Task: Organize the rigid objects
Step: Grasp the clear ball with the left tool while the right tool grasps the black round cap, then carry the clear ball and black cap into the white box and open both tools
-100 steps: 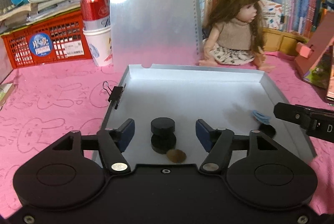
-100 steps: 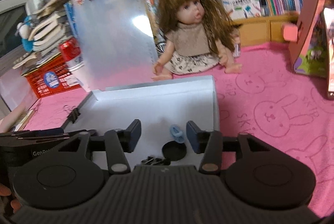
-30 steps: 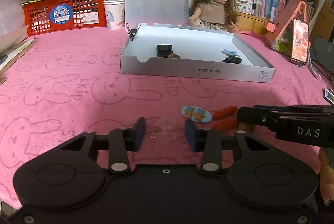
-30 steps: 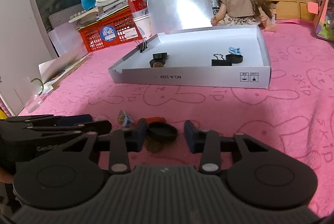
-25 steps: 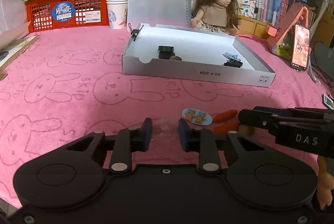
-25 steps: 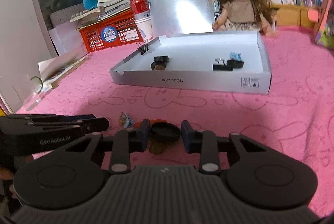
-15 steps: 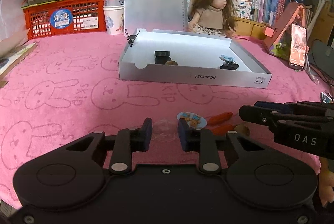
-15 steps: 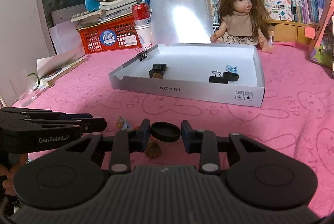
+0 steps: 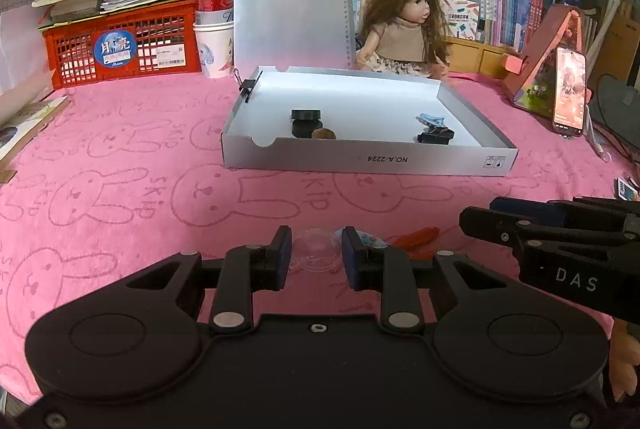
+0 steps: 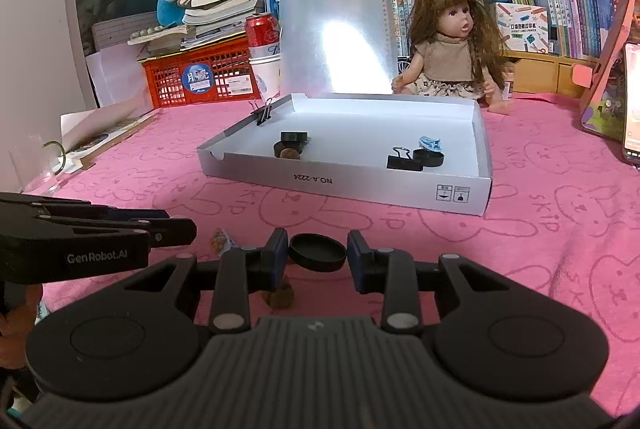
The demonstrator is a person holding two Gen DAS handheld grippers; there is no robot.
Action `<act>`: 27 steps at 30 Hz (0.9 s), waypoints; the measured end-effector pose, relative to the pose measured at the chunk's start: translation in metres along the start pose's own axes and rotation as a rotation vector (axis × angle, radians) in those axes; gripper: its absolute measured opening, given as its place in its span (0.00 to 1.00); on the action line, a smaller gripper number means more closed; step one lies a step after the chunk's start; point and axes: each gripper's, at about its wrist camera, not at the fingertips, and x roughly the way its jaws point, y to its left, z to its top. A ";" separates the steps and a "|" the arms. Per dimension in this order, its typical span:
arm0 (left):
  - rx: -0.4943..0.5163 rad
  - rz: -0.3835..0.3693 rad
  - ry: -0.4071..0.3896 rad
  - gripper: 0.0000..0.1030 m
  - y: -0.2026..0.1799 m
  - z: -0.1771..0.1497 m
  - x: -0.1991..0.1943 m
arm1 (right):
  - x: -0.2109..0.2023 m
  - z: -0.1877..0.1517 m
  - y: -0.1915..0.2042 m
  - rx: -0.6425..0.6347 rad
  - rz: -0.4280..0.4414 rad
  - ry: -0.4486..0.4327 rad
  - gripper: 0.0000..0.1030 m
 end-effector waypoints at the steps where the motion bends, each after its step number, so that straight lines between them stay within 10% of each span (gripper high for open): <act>1: 0.000 0.000 -0.001 0.25 0.000 0.000 0.000 | 0.000 0.000 0.000 -0.001 -0.002 -0.001 0.36; 27: 0.004 -0.009 -0.030 0.25 0.001 0.005 -0.011 | -0.004 -0.001 -0.002 -0.013 -0.025 -0.018 0.36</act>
